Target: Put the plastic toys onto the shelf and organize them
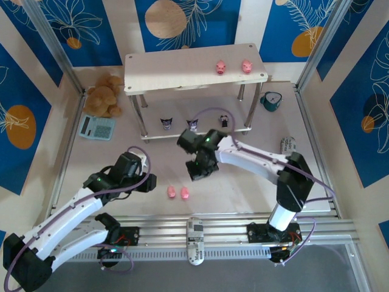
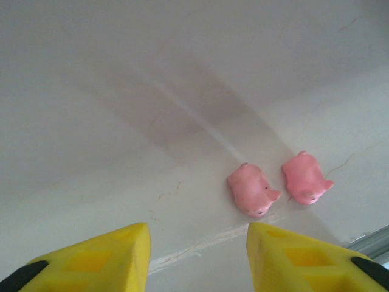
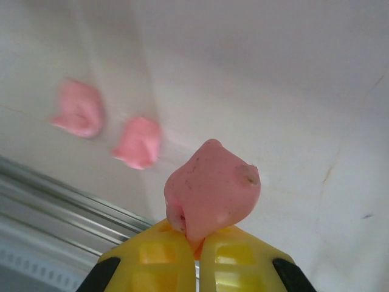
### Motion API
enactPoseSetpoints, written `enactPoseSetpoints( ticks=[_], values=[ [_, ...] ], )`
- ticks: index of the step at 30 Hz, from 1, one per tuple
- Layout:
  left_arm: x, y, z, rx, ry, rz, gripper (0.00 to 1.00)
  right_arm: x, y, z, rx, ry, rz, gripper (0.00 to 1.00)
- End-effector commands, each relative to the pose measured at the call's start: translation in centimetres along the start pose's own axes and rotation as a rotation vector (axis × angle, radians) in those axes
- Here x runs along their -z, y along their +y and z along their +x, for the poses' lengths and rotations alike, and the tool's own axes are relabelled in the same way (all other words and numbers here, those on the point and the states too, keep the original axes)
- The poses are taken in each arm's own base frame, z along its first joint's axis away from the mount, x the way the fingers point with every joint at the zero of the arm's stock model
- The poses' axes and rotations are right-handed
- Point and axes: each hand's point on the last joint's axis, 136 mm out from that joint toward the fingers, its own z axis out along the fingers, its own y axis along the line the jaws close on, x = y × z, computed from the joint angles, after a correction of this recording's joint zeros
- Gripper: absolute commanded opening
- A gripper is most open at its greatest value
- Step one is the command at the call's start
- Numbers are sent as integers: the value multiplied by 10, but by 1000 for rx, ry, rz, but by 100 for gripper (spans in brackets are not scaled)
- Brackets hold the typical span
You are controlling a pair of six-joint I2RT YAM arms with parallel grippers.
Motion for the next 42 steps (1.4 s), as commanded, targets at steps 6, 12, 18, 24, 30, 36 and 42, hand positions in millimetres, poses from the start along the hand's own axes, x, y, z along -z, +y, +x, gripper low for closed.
enactPoseSetpoints(
  ticks=[6, 12, 18, 24, 30, 36, 42],
  values=[
    [29, -22, -42, -71, -80, 24, 47, 162, -26, -81, 214, -367, 94, 0],
    [38, -27, -55, -82, -113, 29, 47, 234, -34, -148, 244, -636, 106, 0],
    [40, -24, -53, -83, -107, 14, 47, 241, -45, -183, 233, -728, 101, 0],
    [43, -23, -57, -93, -112, 4, 47, 251, -55, -209, 231, -816, 128, 0],
    [42, -22, -57, -101, -102, -5, 47, 254, -61, -225, 254, -855, 187, 0],
    [42, -18, -58, -103, -98, -15, 48, 239, -65, -237, 282, -836, 234, 1],
    [40, -16, -58, -98, -91, -16, 48, 231, -75, -248, 285, -831, 307, 1]
  ],
)
